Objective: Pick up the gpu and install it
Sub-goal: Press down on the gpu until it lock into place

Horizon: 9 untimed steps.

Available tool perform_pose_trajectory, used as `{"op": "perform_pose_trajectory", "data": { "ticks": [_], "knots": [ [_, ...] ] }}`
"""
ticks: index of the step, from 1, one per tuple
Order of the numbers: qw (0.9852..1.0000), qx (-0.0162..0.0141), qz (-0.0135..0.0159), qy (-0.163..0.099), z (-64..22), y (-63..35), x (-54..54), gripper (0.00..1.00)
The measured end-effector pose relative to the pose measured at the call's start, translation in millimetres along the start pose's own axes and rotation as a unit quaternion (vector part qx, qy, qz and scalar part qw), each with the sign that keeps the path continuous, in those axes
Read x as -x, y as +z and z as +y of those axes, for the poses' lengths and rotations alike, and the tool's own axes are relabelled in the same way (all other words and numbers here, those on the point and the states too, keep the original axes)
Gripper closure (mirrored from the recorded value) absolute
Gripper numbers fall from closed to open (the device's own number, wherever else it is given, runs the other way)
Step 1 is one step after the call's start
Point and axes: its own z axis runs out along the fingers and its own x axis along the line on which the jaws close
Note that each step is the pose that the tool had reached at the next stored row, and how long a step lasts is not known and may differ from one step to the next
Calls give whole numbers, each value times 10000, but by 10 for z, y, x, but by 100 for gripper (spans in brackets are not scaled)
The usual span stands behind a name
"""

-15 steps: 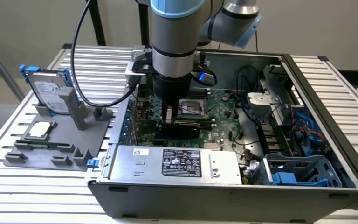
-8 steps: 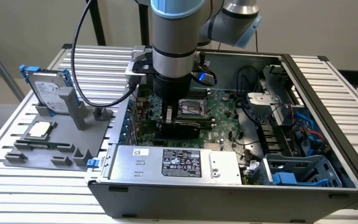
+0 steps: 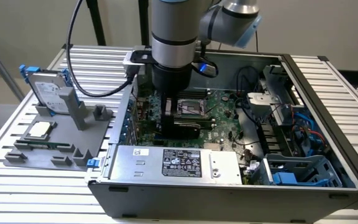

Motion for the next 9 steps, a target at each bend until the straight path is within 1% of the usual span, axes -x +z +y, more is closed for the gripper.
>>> {"op": "perform_pose_trajectory", "data": {
  "ticks": [3, 4, 6, 7, 9],
  "knots": [
    [10000, 0, 0, 0, 4, -140, 0, 0],
    [10000, 0, 0, 0, 5, -184, -1, 100],
    [10000, 0, 0, 0, 7, -268, -1, 100],
    [10000, 0, 0, 0, 8, -292, -1, 100],
    [10000, 0, -1, -1, 7, -302, -1, 100]
  ]
}}
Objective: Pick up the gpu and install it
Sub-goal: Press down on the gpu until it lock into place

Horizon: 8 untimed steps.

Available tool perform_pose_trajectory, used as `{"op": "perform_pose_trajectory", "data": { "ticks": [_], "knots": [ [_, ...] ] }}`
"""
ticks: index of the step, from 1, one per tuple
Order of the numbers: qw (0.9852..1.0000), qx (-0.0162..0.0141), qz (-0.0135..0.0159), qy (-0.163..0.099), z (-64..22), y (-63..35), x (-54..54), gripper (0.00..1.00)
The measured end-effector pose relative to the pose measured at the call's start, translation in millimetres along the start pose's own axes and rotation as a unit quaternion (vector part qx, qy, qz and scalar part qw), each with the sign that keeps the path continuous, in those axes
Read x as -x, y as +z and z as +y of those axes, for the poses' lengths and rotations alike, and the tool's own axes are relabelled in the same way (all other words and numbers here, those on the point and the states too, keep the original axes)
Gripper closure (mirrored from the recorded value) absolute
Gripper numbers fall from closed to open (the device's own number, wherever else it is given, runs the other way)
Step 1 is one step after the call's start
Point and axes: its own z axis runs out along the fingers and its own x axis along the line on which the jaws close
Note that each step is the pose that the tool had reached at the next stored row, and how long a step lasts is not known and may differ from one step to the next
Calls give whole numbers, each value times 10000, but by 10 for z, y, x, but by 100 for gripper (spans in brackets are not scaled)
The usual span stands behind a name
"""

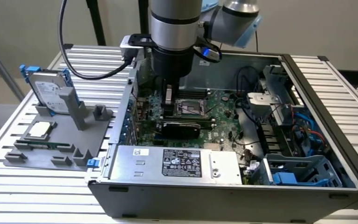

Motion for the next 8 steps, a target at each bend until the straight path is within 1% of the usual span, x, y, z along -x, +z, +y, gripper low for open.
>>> {"op": "perform_pose_trajectory", "data": {
  "ticks": [8],
  "knots": [
    [10000, 1, -1, 0, 0, -2, 0, 100]
  ]
}}
